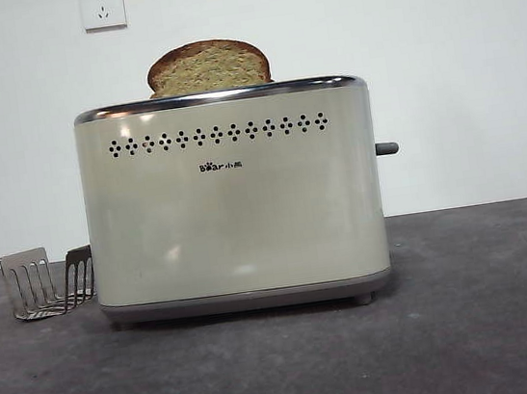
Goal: Pick up a slice of bread from the rack,put the bread on the toaster,press the button
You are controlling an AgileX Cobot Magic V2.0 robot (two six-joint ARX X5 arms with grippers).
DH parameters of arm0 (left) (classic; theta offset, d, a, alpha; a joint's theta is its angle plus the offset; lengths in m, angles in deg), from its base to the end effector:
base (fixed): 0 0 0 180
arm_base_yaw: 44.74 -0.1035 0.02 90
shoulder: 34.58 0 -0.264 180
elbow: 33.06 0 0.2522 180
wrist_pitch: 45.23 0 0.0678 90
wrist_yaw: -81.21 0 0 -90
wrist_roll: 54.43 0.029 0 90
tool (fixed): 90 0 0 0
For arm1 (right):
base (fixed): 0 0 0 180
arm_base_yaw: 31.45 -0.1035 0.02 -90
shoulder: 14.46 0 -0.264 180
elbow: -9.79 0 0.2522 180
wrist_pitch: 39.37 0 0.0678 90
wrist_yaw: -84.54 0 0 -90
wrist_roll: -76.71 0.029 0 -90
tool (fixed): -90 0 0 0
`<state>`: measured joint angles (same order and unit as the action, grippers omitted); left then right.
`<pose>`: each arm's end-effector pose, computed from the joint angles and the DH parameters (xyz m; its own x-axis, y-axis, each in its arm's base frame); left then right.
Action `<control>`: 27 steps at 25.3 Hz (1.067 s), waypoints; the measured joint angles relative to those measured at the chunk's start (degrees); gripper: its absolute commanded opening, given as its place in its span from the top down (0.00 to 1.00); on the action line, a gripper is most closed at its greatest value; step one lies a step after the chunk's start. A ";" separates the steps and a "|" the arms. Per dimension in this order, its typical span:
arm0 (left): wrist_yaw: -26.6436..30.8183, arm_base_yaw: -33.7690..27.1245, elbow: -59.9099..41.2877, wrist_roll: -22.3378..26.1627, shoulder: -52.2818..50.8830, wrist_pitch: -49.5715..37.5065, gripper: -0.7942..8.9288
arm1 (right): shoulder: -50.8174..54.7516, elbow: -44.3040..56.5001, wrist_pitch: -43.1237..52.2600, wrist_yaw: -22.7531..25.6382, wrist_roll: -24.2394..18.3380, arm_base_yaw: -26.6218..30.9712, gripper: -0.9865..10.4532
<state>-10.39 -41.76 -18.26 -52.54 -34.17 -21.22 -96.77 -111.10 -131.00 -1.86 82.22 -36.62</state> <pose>0.0956 -0.0058 0.1519 0.9828 -0.0791 -0.1670 0.0849 0.9960 0.0279 0.2392 0.0198 0.4451 0.6031 -0.0085 -0.7976 0.0243 0.9997 0.0078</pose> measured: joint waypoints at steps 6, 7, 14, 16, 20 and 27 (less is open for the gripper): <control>-1.03 0.09 0.00 -1.55 0.90 -0.39 0.92 | -3.76 0.00 0.17 0.07 0.00 0.00 0.91; -1.03 0.09 0.00 -1.55 1.16 -0.39 0.92 | -4.13 0.00 1.33 0.07 0.00 0.00 0.91; -1.09 0.09 0.00 -1.55 3.30 -0.42 0.92 | -4.70 0.04 2.27 -0.26 0.00 0.00 0.91; -1.14 0.09 0.00 -1.55 3.89 -0.42 0.92 | -3.37 3.85 8.90 1.86 0.00 0.74 0.91; -1.14 0.09 0.00 -1.55 4.61 -0.42 0.92 | 12.59 28.87 37.86 6.38 -0.04 0.33 0.91; -1.14 0.09 0.00 -1.57 6.23 -0.42 0.92 | 44.92 82.55 82.97 11.19 -4.39 0.26 0.91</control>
<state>-11.53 -41.67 -18.26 -54.11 -27.94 -21.64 -51.85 -28.55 -48.03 9.33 77.83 -36.36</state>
